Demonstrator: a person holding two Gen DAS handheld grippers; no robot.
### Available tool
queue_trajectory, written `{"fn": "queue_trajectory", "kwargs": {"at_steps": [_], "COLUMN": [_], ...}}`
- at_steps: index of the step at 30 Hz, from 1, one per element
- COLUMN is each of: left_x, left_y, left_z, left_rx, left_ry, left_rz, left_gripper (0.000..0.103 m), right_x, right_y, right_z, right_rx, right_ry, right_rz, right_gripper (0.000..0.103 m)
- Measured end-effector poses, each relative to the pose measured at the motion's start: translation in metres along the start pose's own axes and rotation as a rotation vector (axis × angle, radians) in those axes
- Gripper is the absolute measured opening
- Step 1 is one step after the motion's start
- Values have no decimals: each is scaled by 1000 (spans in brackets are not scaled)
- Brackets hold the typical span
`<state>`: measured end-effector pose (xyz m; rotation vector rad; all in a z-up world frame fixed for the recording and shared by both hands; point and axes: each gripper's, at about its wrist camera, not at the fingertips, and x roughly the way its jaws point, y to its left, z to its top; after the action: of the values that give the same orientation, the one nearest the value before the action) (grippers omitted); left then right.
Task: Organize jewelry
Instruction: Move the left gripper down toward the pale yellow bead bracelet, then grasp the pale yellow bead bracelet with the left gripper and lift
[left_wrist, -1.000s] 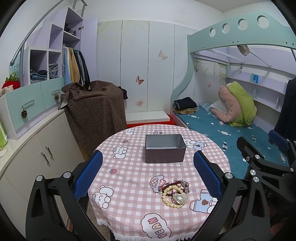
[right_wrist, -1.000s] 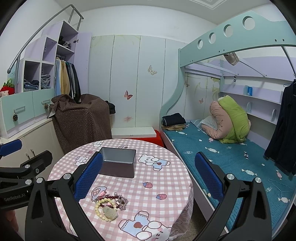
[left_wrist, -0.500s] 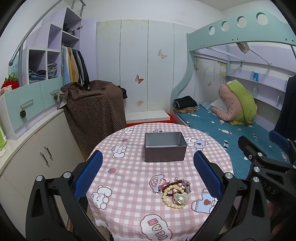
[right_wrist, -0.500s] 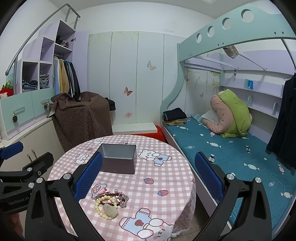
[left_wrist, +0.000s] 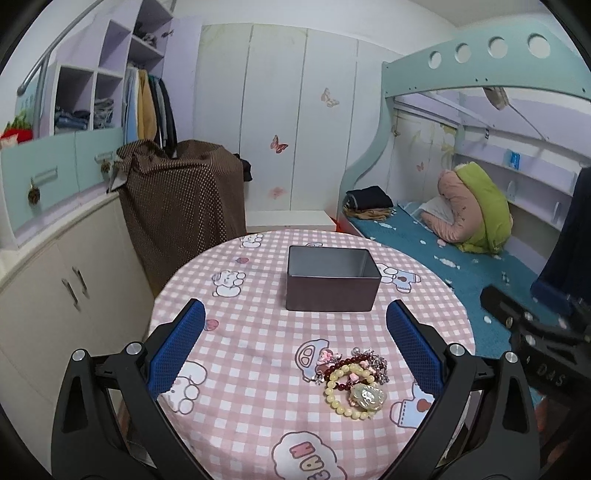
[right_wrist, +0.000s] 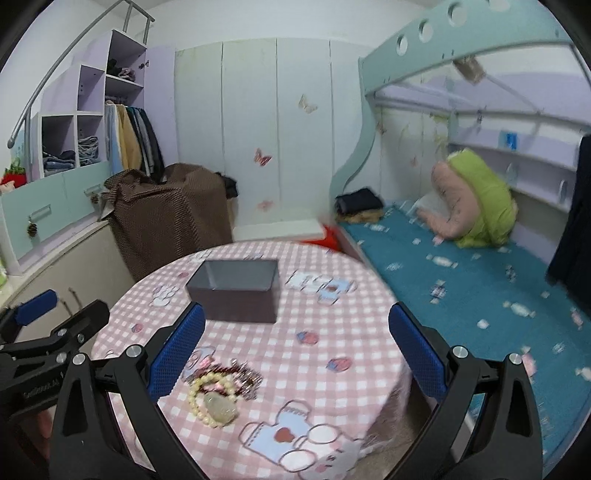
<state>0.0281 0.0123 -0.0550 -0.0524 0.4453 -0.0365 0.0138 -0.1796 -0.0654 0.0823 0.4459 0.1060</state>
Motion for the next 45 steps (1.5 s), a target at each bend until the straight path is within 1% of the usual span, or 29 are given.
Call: {"fn": "queue_trajectory", "kwargs": {"at_steps": [2, 3, 5, 6, 9, 11, 13, 15, 17, 19, 23, 26, 29, 33, 34, 36, 37, 38, 39, 40, 44, 45], "left_x": [8, 13, 21, 25, 35, 44, 53, 61, 70, 76, 80, 81, 89, 97, 99, 103, 107, 111, 114, 115, 115, 115], "left_y": [3, 3, 0, -2, -4, -5, -7, -9, -6, -6, -10, -7, -5, -7, -5, -4, -4, -3, -3, -4, -9, -9], "left_z": [-6, -10, -18, -22, -34, -43, -49, -55, -61, -65, -77, -80, -84, -87, -87, -88, -89, -91, -93, -94, -96, -95], "left_rx": [-9, 1, 46, 67, 94, 92, 100, 102, 66, 51, 106, 78, 68, 58, 49, 37, 38, 39, 37, 33, 76, 72], "left_ry": [1, -2, -5, -5, 14, 43, 65, 87, 121, 144, 146, 157, 206, 243, 249, 270, 286, 307, 321, 334, 339, 345], "left_rz": [-9, -2, 34, 36, -42, -50, -39, -58, -107, -135, -89, -93, -83, -78, -81, -75, -67, -61, -69, -83, -71, -79], "left_gripper": [98, 98, 98, 98, 98, 98, 98, 98, 98, 98, 98, 98, 98, 96, 94, 71, 70, 67, 61, 60, 58, 55], "right_x": [9, 13, 18, 20, 25, 27, 29, 30, 32, 35, 43, 49, 52, 54, 54, 54, 54, 55, 56, 57, 59, 59], "right_y": [-3, -5, -9, -11, -12, -14, -15, -16, -16, -18, -19, -15, -13, -11, -12, -11, -10, -10, -11, -11, -10, -8], "right_z": [-8, -12, -21, -24, -33, -38, -41, -44, -49, -53, -61, -66, -72, -74, -74, -75, -76, -78, -79, -80, -82, -82], "right_rx": [16, 26, 54, 63, 63, 53, 53, 44, 33, 26, 12, 1, 5, -1, -5, -20, -28, -34, -39, -39, -38, -42], "right_ry": [30, 42, 53, 52, 36, 29, 17, 3, -6, -2, 22, 43, 54, 62, 63, 61, 64, 68, 77, 84, 101, 104], "right_rz": [31, 42, 47, 38, -13, -36, -56, -50, -57, -54, -47, -28, -7, 26, 30, 35, 36, 37, 41, 44, 55, 66], "right_gripper": [96, 96, 96, 96, 96, 96, 96, 96, 96, 96, 96, 96, 96, 96, 96, 96, 96, 96, 96, 96, 96, 96]}}
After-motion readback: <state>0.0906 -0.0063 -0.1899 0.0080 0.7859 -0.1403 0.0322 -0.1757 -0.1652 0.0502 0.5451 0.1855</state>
